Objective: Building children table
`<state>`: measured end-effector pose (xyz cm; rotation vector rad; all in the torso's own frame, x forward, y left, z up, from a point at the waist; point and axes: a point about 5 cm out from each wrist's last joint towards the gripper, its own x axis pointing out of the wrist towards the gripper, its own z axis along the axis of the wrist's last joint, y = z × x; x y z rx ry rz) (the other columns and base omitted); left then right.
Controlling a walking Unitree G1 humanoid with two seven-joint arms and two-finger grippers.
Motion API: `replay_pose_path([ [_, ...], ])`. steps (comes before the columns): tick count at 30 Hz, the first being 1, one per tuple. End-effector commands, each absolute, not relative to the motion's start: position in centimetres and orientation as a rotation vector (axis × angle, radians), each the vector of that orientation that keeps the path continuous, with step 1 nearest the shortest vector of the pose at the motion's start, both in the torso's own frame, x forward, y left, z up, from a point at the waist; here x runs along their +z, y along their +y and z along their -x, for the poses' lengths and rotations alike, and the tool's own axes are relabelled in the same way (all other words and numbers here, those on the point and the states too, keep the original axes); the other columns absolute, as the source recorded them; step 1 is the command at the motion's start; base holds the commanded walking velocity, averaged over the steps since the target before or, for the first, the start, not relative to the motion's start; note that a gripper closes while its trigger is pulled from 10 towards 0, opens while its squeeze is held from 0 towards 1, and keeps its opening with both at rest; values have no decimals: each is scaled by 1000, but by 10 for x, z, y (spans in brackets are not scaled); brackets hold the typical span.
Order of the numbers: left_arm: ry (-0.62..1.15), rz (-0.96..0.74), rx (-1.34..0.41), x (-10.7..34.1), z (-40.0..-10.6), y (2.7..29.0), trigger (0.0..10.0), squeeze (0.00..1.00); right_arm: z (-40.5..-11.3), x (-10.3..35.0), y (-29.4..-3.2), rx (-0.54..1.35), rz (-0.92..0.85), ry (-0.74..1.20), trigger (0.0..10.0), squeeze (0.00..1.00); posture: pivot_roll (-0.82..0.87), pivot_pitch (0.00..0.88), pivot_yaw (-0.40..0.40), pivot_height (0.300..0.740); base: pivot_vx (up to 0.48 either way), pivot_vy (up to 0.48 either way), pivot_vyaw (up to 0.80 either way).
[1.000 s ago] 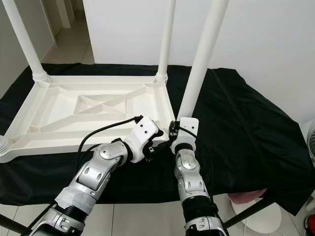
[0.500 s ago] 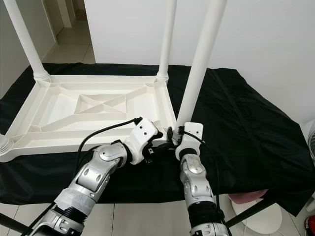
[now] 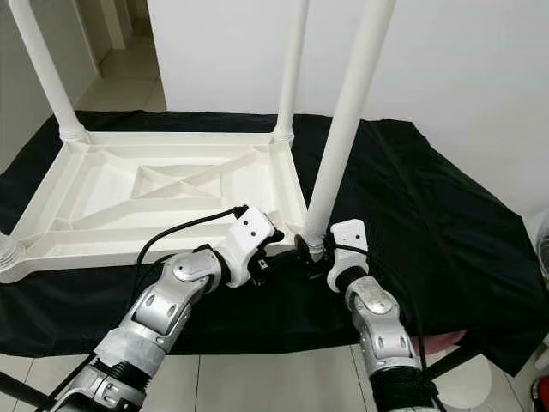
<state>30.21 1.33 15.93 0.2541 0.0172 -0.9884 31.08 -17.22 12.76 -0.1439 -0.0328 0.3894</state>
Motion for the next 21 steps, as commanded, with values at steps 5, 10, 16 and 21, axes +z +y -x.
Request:
replay_pose_path([
  [5,20,-269,-972,160,-305,13,10000,0,-326,131,-169,487,220,-24,10000,0,13,0,-22,740,0,0,0],
  [10,19,-271,-964,161,-306,14,10000,0,-341,127,-161,558,240,23,5333,0,20,3,-19,740,0,0,0],
  [16,20,-269,-945,162,-307,18,10000,0,-345,127,-160,578,224,36,0,0,36,13,-22,740,0,0,0],
  [21,23,-269,-934,162,-308,20,10000,0,-345,124,-162,590,224,39,0,0,47,19,-29,740,0,0,0],
])
